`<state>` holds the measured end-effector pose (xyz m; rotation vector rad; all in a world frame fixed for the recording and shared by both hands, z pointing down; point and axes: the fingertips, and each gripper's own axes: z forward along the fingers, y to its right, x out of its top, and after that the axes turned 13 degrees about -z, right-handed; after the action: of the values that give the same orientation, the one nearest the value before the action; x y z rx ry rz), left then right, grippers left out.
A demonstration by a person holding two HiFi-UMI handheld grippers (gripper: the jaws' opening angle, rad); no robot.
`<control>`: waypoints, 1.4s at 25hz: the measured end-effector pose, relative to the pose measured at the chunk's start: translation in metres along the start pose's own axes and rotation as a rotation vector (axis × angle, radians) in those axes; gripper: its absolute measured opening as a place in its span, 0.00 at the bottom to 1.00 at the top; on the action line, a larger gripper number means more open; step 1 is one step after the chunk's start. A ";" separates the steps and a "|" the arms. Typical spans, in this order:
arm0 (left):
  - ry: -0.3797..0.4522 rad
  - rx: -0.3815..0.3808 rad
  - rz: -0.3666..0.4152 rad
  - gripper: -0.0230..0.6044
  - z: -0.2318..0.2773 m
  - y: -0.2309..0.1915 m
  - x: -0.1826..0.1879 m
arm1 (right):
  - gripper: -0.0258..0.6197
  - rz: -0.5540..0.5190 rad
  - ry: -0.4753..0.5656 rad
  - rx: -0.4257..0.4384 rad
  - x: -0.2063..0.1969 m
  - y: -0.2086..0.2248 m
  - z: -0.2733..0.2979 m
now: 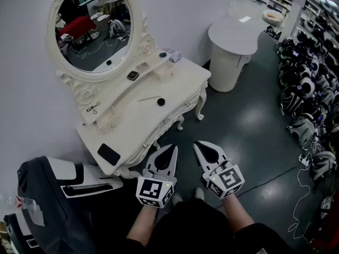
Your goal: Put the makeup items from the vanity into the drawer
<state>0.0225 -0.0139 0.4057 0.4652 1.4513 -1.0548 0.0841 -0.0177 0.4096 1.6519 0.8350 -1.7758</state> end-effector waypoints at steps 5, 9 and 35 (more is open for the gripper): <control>0.007 0.011 -0.009 0.06 0.003 -0.002 -0.001 | 0.08 0.011 -0.012 -0.014 -0.005 0.005 0.000; 0.005 0.016 -0.010 0.06 0.005 -0.003 -0.002 | 0.08 0.013 -0.010 -0.007 -0.006 0.008 0.001; -0.023 0.139 -0.026 0.06 -0.020 -0.028 -0.013 | 0.08 0.079 -0.010 0.139 -0.014 -0.018 0.017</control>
<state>-0.0081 -0.0077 0.4244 0.5324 1.3723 -1.1829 0.0604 -0.0194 0.4252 1.7372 0.6447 -1.8211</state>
